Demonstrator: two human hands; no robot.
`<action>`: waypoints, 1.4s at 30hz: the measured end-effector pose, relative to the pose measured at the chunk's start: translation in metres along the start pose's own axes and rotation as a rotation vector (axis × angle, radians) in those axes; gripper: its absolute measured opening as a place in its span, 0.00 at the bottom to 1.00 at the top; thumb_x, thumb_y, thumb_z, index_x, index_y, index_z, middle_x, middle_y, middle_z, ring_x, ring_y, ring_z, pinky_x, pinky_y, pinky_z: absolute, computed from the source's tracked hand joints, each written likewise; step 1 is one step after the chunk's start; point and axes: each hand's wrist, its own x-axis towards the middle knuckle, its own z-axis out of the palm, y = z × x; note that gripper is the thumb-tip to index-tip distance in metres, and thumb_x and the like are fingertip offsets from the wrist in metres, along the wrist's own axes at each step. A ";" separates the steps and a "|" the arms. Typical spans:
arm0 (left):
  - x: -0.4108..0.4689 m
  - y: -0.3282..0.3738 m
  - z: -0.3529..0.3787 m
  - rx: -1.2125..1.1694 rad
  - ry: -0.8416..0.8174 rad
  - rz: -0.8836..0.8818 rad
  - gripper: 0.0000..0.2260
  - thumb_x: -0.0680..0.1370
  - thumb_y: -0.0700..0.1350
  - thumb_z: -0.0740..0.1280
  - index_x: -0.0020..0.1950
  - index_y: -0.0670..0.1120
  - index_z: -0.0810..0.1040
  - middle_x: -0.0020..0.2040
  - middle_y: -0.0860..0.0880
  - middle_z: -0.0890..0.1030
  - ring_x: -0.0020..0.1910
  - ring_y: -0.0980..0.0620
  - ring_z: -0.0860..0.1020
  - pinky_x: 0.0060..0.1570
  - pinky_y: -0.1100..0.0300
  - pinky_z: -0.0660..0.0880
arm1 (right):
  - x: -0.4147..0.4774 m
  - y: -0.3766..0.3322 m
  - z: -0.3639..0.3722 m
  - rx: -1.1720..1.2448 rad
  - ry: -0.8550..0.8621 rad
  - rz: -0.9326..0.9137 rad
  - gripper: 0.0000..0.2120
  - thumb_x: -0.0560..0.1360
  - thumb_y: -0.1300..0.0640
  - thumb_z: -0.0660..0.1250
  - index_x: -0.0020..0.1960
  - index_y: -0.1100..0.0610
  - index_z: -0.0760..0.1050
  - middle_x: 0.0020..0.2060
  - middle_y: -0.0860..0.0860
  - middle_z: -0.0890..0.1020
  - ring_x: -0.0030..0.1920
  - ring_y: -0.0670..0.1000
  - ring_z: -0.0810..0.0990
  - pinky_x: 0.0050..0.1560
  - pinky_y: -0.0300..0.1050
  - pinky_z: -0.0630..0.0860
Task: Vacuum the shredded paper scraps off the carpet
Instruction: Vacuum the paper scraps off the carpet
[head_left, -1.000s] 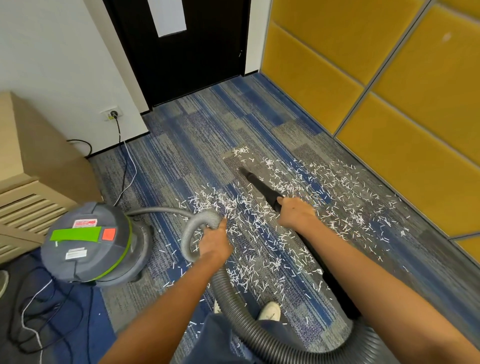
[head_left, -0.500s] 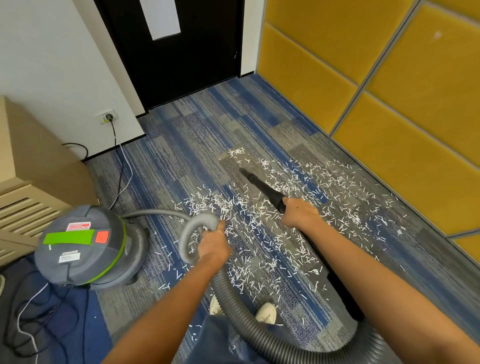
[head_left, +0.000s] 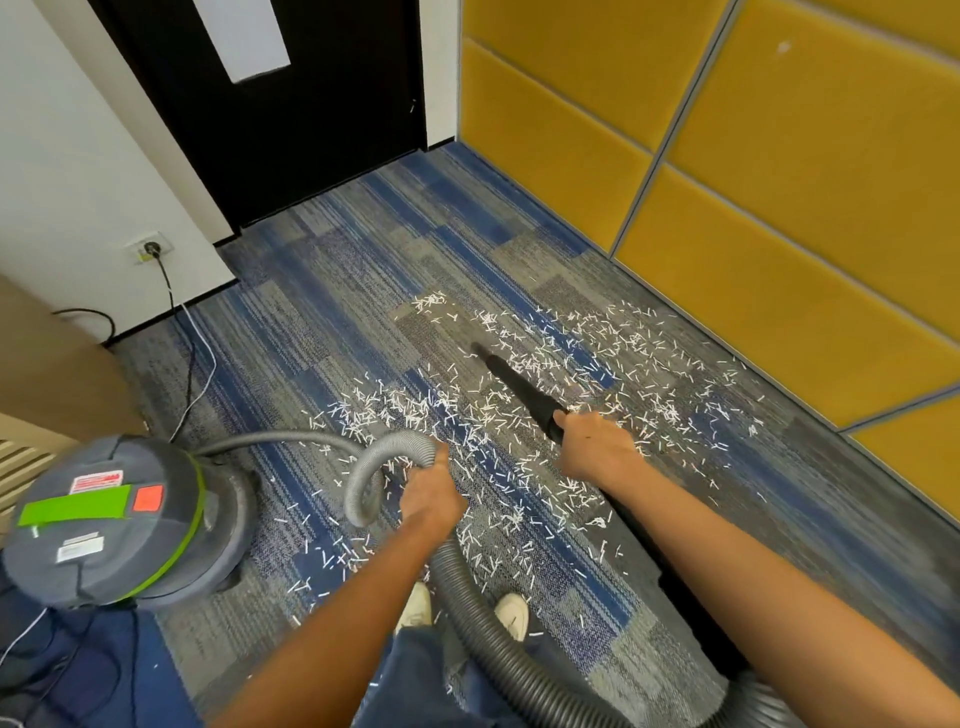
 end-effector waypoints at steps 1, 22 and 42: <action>-0.001 0.002 0.003 -0.007 -0.002 0.001 0.37 0.76 0.32 0.61 0.77 0.56 0.47 0.53 0.40 0.73 0.43 0.47 0.78 0.43 0.54 0.81 | -0.002 0.001 0.002 -0.002 -0.003 -0.011 0.24 0.76 0.62 0.61 0.71 0.54 0.64 0.42 0.51 0.73 0.40 0.51 0.76 0.40 0.42 0.76; -0.011 0.033 0.029 -0.083 -0.067 -0.054 0.40 0.75 0.32 0.63 0.77 0.57 0.46 0.51 0.41 0.74 0.36 0.50 0.77 0.25 0.63 0.73 | -0.006 0.060 -0.005 0.037 -0.023 0.036 0.23 0.75 0.62 0.61 0.70 0.55 0.64 0.49 0.52 0.76 0.44 0.52 0.76 0.45 0.44 0.77; 0.032 0.048 0.003 0.227 -0.145 0.000 0.10 0.78 0.42 0.63 0.59 0.42 0.73 0.50 0.46 0.75 0.41 0.55 0.77 0.39 0.63 0.78 | 0.052 0.031 -0.091 0.030 0.060 -0.024 0.23 0.74 0.63 0.62 0.68 0.55 0.67 0.46 0.52 0.76 0.45 0.53 0.78 0.47 0.45 0.79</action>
